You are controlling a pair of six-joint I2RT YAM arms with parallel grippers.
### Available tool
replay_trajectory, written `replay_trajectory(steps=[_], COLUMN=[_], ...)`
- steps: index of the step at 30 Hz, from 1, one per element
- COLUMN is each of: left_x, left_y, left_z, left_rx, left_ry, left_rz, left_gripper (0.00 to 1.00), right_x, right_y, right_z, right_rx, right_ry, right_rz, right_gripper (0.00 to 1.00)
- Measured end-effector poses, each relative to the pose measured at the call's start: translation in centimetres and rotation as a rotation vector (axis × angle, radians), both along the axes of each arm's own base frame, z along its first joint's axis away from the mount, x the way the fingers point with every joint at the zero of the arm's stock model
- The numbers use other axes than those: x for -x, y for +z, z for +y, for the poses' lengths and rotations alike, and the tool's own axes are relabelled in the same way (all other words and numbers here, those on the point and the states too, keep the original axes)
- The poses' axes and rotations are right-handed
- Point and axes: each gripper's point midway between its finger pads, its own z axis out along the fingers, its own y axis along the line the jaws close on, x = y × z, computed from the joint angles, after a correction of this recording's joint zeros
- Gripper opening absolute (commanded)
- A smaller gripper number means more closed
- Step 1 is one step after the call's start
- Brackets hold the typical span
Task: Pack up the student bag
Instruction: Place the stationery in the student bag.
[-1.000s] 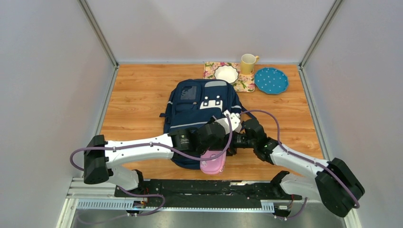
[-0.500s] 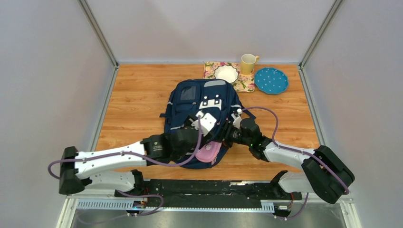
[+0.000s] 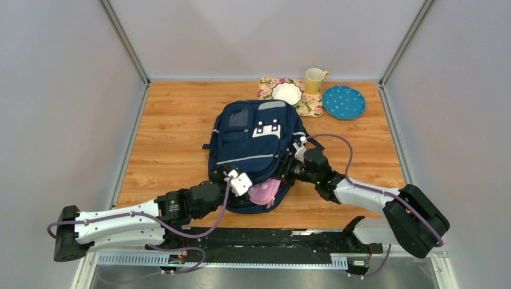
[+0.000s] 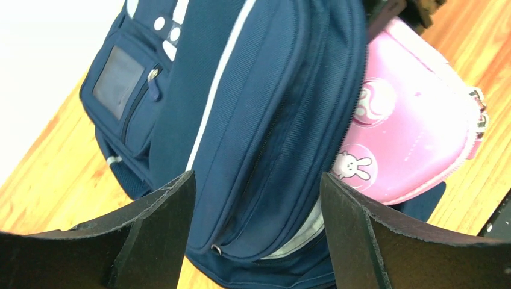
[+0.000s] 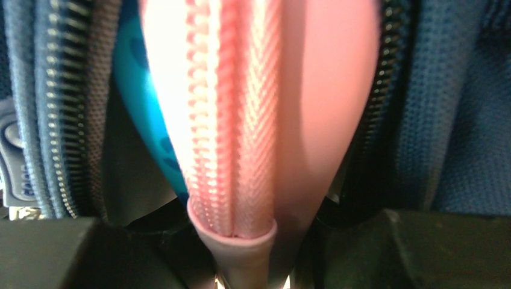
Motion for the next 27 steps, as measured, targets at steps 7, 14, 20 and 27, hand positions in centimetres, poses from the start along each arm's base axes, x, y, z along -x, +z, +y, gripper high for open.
replay_trajectory(steps=[7, 14, 20, 27], left_x=[0.9, -0.1, -1.5, -2.2], left_y=[-2.2, -2.6, -3.5, -2.8], left_z=[-2.3, -2.9, -2.8, -2.6], left_rx=[-0.105, -0.133, -0.214, -0.208], left_ry=[-0.139, -0.125, -0.069, -0.022], left_rz=[0.006, -0.054, -0.095, -0.128], left_gripper=[0.82, 0.73, 0.35, 0.00], right_x=[-0.2, -0.3, -0.3, -0.4], right_y=[0.4, -0.2, 0.1, 0.2], right_z=[0.2, -0.1, -0.1, -0.1], right_rx=[0.005, 0.041, 0.038, 0.035], right_ry=[0.006, 0.004, 0.007, 0.001], right_rz=[-0.008, -0.008, -0.015, -0.014], right_gripper=[0.05, 0.05, 0.05, 0.04])
